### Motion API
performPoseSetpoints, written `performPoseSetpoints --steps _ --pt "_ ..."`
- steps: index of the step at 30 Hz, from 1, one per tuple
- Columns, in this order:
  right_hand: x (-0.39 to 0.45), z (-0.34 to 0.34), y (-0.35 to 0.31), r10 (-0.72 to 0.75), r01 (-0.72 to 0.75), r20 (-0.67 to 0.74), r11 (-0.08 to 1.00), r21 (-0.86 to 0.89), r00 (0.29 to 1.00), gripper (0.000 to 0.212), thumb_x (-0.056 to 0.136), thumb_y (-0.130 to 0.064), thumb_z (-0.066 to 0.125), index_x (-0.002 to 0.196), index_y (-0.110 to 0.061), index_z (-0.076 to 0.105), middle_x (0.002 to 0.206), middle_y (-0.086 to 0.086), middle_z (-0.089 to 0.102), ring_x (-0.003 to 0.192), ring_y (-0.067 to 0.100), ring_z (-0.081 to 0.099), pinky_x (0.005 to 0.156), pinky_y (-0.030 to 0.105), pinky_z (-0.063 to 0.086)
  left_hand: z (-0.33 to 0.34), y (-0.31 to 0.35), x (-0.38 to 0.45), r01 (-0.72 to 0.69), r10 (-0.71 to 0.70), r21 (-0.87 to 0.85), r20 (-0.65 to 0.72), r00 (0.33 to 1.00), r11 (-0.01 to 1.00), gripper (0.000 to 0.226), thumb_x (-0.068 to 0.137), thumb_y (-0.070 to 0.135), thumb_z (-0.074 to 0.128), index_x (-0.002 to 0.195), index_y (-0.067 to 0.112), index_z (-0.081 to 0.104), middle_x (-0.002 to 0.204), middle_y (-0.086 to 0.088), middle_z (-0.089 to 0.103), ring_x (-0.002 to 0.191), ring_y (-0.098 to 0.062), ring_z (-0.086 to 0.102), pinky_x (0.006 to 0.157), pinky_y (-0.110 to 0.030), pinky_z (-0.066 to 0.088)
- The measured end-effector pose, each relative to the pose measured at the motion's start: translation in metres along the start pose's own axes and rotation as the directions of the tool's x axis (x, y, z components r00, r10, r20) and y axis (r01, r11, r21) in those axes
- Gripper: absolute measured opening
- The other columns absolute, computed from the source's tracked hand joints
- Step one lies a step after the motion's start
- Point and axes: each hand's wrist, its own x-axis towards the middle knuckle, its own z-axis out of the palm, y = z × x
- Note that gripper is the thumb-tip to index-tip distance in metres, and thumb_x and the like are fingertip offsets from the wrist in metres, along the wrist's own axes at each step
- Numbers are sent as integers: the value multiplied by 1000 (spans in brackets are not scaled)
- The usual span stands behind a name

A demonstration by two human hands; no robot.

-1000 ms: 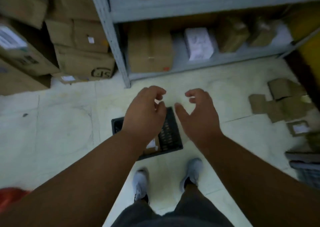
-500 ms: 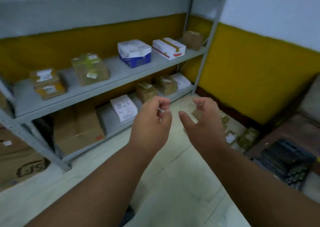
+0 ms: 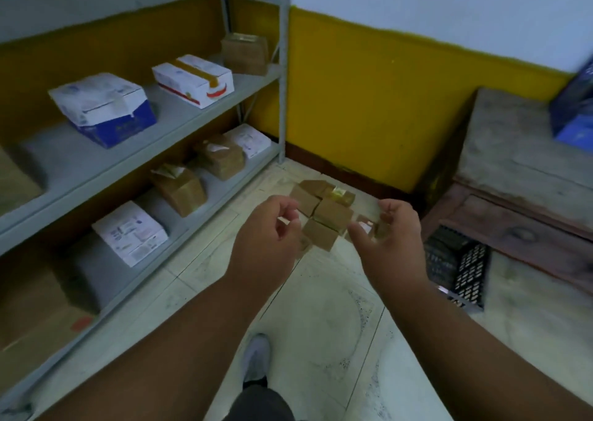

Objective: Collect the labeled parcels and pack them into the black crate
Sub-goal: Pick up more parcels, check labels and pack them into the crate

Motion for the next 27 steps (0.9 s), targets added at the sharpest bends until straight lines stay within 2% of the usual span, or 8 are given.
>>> performPoseSetpoints --steps 2,4,6,10,17,23,25,27 --pt "30 7 3 -126 128 18 980 -155 992 49 82 -36 75 123 -30 48 128 -8 44 120 11 46 105 42 46 9 -17 43 -7 7 3 35 999 1000 16 94 19 55 104 31 57 89 13 60 69 -1 57 61 -16 48" --pt "68 9 8 -219 240 98 906 -349 971 57 82 -38 73 132 -22 50 146 2 41 134 20 40 110 45 39 18 -33 90 1 -2 20 72 997 1000 15 94 18 55 105 29 58 88 12 60 72 -4 59 63 -23 51" --pt "106 8 10 -158 183 94 895 -406 983 63 82 -38 74 137 -19 48 151 6 36 139 24 37 112 47 37 26 -46 137 11 -17 50 118 993 999 15 94 19 55 105 29 58 88 11 61 75 -6 60 66 -27 53" --pt "168 8 12 -55 48 -6 922 -385 998 67 82 -34 78 138 -14 48 148 6 39 135 22 40 111 41 39 48 -55 221 18 -22 23 199 980 1000 20 95 11 51 99 29 57 91 9 62 80 -7 59 66 -24 47" --pt "246 13 60 99 -120 -83 937 -328 992 64 81 -33 78 135 -17 48 137 1 47 124 14 46 103 30 42 141 -45 320 28 11 -92 394 919 995 28 98 3 42 101 25 60 92 5 62 83 -17 61 74 -33 52" --pt "359 32 135 282 -291 -75 937 -192 957 66 83 -37 75 138 -20 44 136 -1 46 121 14 49 99 36 49 243 -35 399 127 -63 -66 595 801 990 26 101 6 42 110 26 57 103 4 62 84 -8 60 57 -5 43" --pt "417 50 165 323 -328 -58 934 -141 944 61 83 -37 75 134 -22 46 128 -3 49 113 13 52 86 28 51 278 -39 436 137 -94 -21 622 778 990 23 101 12 44 113 29 56 107 6 62 90 -8 60 62 -10 43" --pt "469 69 192 398 -400 -43 912 -84 916 56 84 -35 75 132 -21 48 126 -3 50 106 11 53 73 18 44 304 -48 466 156 -155 53 616 772 986 22 102 17 46 117 29 55 112 7 61 97 -9 59 70 -14 42"
